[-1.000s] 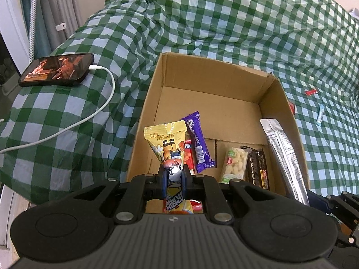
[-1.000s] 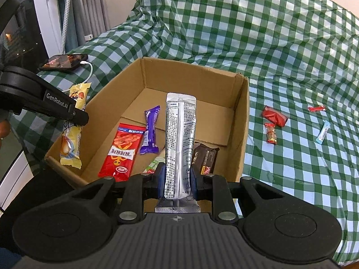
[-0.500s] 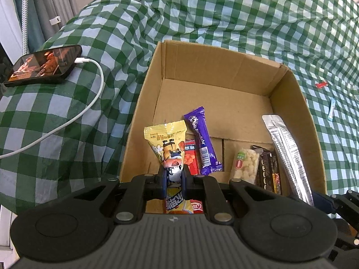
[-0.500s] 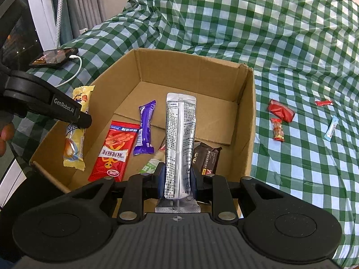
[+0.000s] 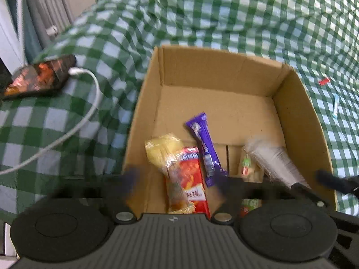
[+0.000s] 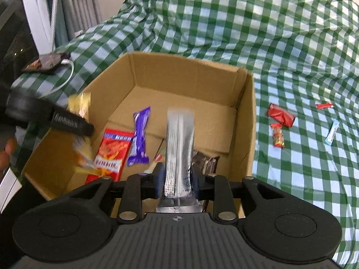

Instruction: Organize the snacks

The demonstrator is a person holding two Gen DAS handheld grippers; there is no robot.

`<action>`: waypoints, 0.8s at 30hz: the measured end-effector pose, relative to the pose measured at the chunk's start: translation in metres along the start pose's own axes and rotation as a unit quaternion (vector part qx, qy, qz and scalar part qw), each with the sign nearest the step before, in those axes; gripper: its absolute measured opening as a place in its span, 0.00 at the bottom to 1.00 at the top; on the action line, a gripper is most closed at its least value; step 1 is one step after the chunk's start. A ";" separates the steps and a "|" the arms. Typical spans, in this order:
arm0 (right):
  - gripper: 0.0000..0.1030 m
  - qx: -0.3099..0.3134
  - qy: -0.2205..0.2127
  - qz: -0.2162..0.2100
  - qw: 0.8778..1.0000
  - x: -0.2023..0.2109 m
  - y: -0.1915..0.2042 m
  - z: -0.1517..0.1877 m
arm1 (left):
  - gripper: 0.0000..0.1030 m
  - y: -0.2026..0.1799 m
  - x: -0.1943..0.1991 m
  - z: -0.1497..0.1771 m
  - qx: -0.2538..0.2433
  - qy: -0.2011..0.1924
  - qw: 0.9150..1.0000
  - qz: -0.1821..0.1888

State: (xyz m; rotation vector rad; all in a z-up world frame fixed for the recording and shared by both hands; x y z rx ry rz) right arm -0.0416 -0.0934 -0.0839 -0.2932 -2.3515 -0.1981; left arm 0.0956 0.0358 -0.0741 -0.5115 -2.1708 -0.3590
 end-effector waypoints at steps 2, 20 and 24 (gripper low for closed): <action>0.72 -0.007 -0.007 0.011 1.000 0.003 -0.003 -0.006 | 1.00 0.002 0.009 0.000 -0.001 -0.022 1.000 -0.011; 0.93 -0.010 0.001 -0.004 1.000 0.086 0.029 0.032 | 1.00 0.008 0.086 0.057 -0.014 -0.015 1.000 0.003; 0.93 -0.012 -0.018 0.001 1.000 0.110 0.033 0.037 | 1.00 0.007 0.108 0.062 -0.008 -0.030 0.999 0.007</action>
Point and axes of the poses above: each gripper's, at about its wrist camera, not at the fingertips, and x roughly against the way its jaws point, y to its left, z to its underside, the point moved 4 cm from there along -x, roughly the way its jaws point, and after that the axes turned 4 degrees about -y, right-handed, at the moved point
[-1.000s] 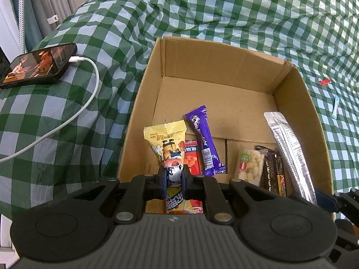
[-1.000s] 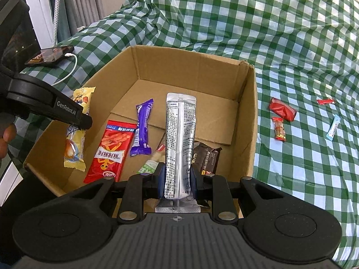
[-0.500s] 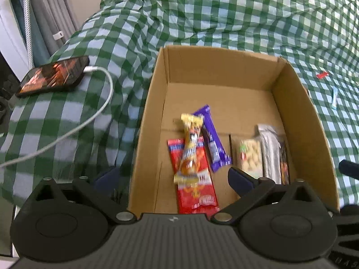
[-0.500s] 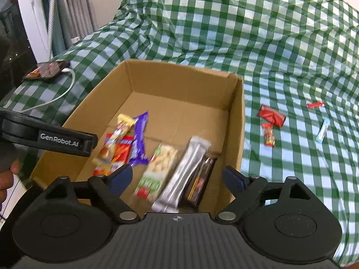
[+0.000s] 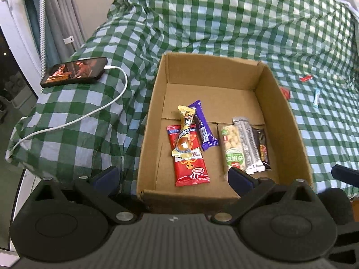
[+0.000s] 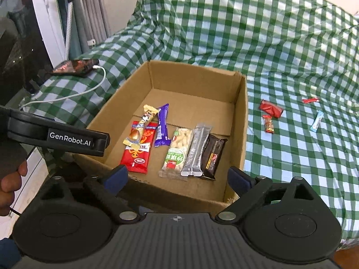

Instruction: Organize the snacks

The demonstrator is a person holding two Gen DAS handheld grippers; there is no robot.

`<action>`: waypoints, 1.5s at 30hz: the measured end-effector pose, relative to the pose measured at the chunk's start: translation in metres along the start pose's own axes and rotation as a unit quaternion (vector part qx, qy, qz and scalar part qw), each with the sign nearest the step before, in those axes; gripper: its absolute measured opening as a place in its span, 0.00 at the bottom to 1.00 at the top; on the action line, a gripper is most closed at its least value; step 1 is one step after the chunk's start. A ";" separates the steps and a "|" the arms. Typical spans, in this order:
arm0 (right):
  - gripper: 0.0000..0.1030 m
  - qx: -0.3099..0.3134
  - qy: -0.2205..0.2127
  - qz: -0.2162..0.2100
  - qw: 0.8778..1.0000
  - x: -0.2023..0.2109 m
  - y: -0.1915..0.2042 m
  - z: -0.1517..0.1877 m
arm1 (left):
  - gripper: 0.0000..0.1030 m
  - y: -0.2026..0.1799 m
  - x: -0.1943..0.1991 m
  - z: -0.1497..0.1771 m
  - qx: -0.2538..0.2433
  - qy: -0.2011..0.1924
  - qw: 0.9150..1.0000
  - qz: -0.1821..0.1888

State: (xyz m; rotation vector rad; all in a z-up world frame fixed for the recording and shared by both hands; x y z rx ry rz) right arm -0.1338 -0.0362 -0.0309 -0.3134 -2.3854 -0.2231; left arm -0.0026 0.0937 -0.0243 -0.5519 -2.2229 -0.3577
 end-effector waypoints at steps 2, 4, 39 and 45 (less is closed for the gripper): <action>0.93 -0.001 -0.006 0.001 1.000 0.010 0.002 0.004 | 1.00 -0.001 0.009 0.003 0.000 -0.006 1.000 0.000; 0.93 0.001 -0.010 0.001 1.000 0.019 0.004 0.008 | 1.00 -0.003 0.017 0.007 -0.003 -0.010 1.000 -0.001; 0.94 -0.010 -0.068 0.017 0.998 0.080 0.009 0.026 | 1.00 -0.010 0.080 0.033 -0.019 -0.058 0.998 -0.004; 0.95 -0.010 -0.068 0.017 0.997 0.080 0.009 0.026 | 1.00 -0.010 0.082 0.034 -0.019 -0.060 0.998 -0.004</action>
Point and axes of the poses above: each gripper's, at about its wrist camera, not at the fingertips, and x roughly against the way its jaws point, y to its left, z to its underside, the point moved 4 cm from there along -x, roughly the way its jaws point, and after that the axes turned 4 degrees about -y, right-handed, at the moved point
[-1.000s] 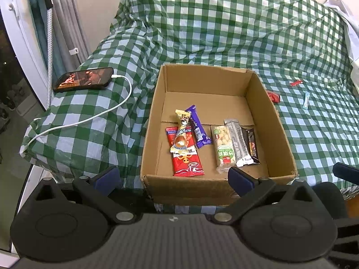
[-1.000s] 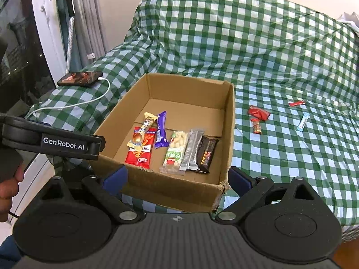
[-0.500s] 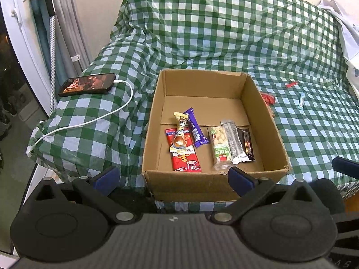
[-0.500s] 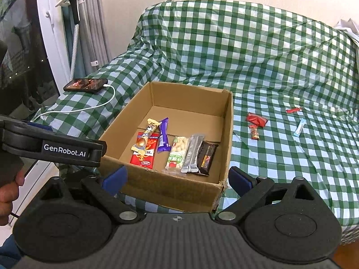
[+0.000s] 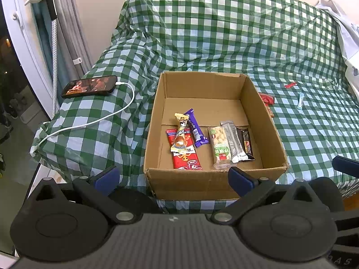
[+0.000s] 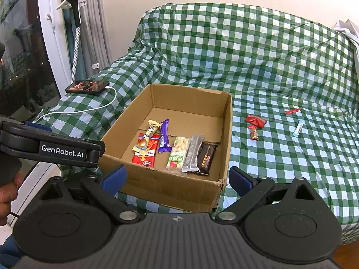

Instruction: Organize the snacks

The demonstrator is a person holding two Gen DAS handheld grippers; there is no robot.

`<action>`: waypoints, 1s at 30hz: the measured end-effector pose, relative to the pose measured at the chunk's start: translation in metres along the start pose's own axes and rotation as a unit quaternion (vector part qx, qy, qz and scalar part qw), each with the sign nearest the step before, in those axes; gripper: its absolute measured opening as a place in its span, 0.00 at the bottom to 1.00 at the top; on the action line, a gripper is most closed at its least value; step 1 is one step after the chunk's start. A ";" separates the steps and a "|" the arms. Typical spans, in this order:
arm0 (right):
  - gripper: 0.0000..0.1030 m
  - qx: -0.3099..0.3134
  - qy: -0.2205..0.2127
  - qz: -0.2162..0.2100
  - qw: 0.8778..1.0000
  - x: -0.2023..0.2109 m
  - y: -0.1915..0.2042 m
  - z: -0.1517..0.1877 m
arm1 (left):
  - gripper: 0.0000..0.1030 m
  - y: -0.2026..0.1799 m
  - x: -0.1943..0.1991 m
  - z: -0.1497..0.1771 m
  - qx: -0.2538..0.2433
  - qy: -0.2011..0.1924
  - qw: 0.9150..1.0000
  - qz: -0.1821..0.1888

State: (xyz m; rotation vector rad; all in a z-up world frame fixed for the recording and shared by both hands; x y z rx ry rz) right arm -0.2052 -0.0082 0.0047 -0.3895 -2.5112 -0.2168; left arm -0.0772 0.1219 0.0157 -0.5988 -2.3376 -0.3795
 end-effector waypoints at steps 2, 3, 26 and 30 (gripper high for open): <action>0.95 0.000 0.000 0.000 1.000 0.000 0.000 0.000 | 1.00 0.000 0.000 0.000 -0.001 0.000 1.000 0.000; 0.95 0.000 0.000 0.000 1.000 0.000 -0.001 0.000 | 1.00 0.000 0.000 0.000 0.000 0.000 1.000 0.000; 0.95 -0.003 0.005 -0.001 1.000 0.005 -0.004 0.010 | 1.00 0.003 -0.005 0.003 -0.005 0.008 1.000 -0.001; 0.95 -0.004 0.006 -0.001 1.000 0.004 -0.005 0.012 | 1.00 0.002 -0.007 0.004 -0.006 0.011 1.000 -0.002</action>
Point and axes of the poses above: each gripper's, at about its wrist camera, not at the fingertips, and x roughly against the way its jaws point, y to its left, z to its underside, the point moved 4 cm from there along -x, roughly the way its jaws point, and after that the axes turned 4 degrees about -y, right-handed, at the moved point
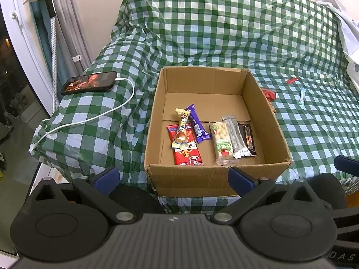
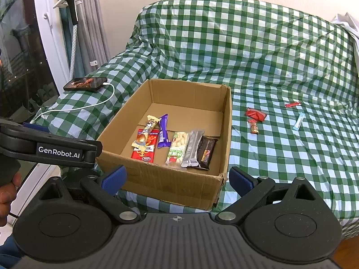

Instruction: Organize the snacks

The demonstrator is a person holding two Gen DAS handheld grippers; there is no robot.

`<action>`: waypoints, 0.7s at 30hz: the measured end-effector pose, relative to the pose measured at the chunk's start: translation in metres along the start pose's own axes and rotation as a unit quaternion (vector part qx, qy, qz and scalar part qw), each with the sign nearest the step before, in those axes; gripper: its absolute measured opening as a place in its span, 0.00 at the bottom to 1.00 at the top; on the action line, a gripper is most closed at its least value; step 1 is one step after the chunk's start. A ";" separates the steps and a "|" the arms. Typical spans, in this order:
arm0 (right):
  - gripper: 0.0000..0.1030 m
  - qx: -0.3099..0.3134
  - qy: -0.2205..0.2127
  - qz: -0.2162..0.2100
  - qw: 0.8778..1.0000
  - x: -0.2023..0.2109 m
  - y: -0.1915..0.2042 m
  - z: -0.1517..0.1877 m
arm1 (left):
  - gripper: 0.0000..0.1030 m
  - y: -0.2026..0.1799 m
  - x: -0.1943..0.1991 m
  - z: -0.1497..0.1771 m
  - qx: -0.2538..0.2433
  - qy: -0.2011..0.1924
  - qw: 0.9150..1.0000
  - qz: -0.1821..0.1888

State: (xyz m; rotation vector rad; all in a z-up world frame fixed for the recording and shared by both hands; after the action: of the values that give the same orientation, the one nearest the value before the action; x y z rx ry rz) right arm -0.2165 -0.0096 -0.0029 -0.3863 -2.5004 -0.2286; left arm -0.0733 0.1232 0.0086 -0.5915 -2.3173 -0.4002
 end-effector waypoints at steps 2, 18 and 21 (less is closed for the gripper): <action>0.95 -0.002 0.002 0.000 1.000 -0.001 -0.001 0.004 | 1.00 -0.001 -0.001 0.000 -0.002 0.002 1.000 0.000; 0.95 -0.022 0.016 -0.002 1.000 -0.012 -0.007 0.005 | 1.00 -0.007 -0.010 0.000 -0.013 0.015 1.000 -0.006; 0.95 -0.026 0.018 -0.002 0.999 -0.014 -0.009 0.004 | 1.00 -0.009 -0.012 0.000 -0.015 0.019 1.000 -0.007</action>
State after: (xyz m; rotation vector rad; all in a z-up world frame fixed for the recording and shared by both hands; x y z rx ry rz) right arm -0.2106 -0.0206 -0.0153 -0.3947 -2.4635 -0.3014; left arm -0.0704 0.1117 -0.0012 -0.5790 -2.2841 -0.4491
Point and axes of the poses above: each gripper's, at about its wrist camera, not at the fingertips, and x roughly against the way its jaws point, y to its left, z to its underside, the point moved 4 cm from there along -x, roughly the way its jaws point, and after that the axes turned 4 degrees about -y, right-handed, at the moved point
